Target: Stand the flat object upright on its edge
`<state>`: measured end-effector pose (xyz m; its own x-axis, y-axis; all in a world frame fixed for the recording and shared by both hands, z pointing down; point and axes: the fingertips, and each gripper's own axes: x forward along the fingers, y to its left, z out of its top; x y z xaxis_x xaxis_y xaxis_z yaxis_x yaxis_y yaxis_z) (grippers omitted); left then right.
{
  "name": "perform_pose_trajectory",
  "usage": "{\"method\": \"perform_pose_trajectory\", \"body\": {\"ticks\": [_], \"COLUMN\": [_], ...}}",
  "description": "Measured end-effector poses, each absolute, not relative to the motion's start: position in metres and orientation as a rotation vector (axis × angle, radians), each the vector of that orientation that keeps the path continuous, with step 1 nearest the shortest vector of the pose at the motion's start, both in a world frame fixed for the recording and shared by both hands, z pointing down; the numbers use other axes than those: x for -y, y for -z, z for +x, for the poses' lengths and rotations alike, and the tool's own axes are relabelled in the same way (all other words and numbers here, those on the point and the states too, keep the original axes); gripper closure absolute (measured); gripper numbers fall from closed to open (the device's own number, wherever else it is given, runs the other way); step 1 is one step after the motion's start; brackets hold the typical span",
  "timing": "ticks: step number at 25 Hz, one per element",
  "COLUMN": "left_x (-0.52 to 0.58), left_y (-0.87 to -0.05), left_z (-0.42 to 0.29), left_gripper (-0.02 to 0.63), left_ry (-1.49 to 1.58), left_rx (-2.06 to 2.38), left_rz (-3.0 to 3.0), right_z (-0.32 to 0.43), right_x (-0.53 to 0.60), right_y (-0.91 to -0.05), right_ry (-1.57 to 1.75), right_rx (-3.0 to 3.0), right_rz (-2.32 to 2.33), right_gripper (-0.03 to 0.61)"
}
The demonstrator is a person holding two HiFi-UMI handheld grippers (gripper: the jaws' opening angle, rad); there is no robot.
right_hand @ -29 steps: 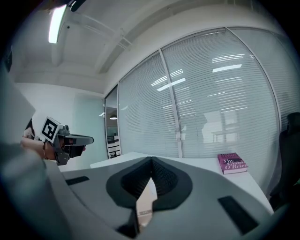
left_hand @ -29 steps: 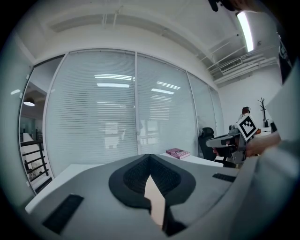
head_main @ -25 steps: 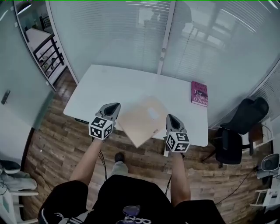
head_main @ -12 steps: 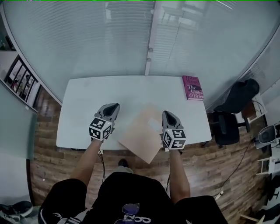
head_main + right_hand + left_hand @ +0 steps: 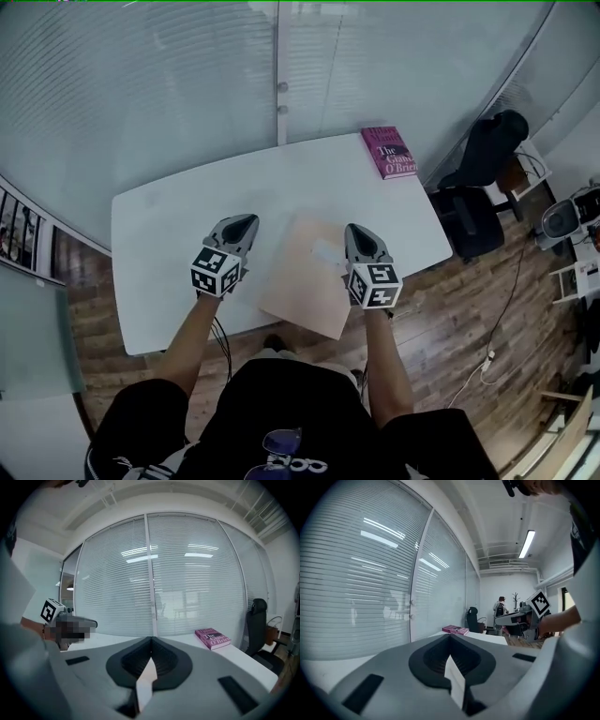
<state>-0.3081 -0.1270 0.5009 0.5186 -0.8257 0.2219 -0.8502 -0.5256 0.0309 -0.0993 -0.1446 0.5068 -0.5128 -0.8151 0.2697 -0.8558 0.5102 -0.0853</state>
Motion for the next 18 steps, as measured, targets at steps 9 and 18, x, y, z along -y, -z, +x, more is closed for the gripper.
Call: {"method": "perform_pose_trajectory", "body": {"ticks": [9,18], "left_x": [0.127,0.102], "left_y": [-0.503,-0.533], "left_z": [-0.275,-0.243], "left_gripper": [0.592,0.592], "left_ry": [-0.202,-0.258], "left_rx": [1.246,1.055], "left_rz": [2.645,2.656], "right_z": [-0.057,-0.026], "right_x": [0.108,0.074], "right_y": [-0.529,-0.556], "right_ry": [-0.363,-0.399], "right_rx": [2.435,2.35], "right_rz": [1.595,1.665], "right_gripper": [0.555,0.554]}}
